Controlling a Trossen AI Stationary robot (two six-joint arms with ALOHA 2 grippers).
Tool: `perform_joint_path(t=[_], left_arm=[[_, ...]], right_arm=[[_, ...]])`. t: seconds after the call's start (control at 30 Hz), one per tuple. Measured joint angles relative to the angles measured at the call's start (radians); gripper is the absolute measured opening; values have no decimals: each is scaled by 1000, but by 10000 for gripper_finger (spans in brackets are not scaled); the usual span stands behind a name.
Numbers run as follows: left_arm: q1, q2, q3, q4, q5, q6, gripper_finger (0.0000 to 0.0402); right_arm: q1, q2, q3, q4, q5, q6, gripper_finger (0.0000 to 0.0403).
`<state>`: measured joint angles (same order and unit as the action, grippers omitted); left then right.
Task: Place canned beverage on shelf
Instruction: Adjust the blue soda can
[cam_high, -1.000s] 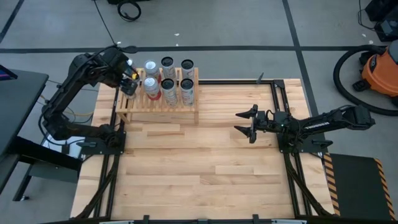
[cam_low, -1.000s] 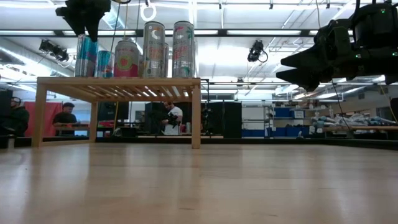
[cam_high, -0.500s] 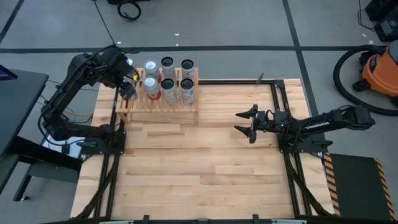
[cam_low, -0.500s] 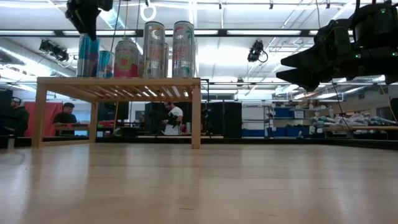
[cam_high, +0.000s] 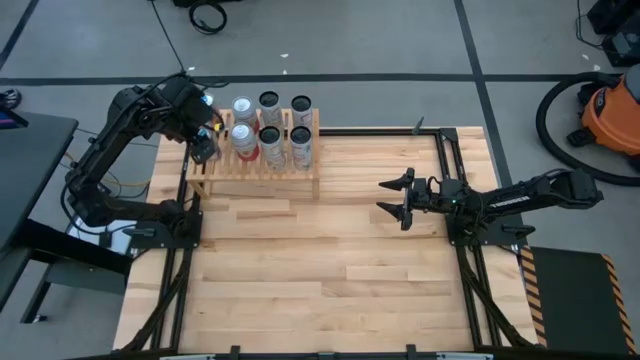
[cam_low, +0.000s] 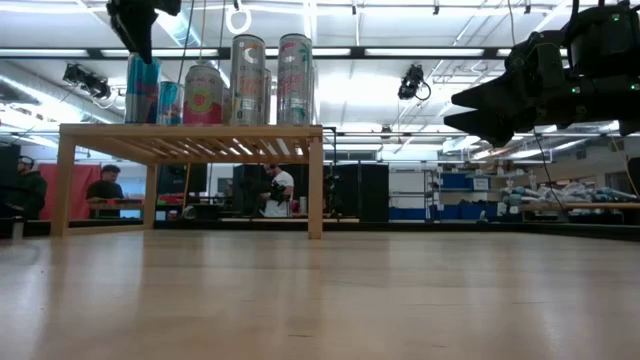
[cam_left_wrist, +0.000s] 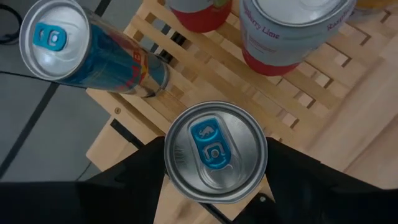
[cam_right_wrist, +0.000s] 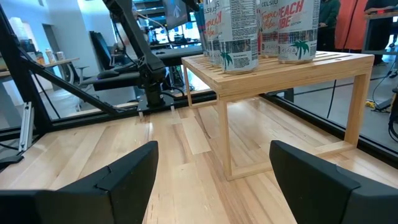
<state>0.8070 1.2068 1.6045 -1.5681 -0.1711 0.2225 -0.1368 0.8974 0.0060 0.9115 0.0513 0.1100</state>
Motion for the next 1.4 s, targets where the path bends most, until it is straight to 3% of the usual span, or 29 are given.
perform_joint_path(t=[0.4, 0.9, 1.2, 1.4], left_arm=[[82, -10, -2, -7, -18, 134, 251], [95, -11, 0, -2, 64, 267, 251], [95, -10, 105, -10, 119, 296, 251], [95, -10, 105, -9, 150, 319, 251]], right_arm=[[0, 0, 0, 0, 0, 0, 317], [0, 0, 0, 0, 0, 0, 317], [0, 0, 0, 0, 0, 0, 317], [0, 0, 0, 0, 0, 0, 317]])
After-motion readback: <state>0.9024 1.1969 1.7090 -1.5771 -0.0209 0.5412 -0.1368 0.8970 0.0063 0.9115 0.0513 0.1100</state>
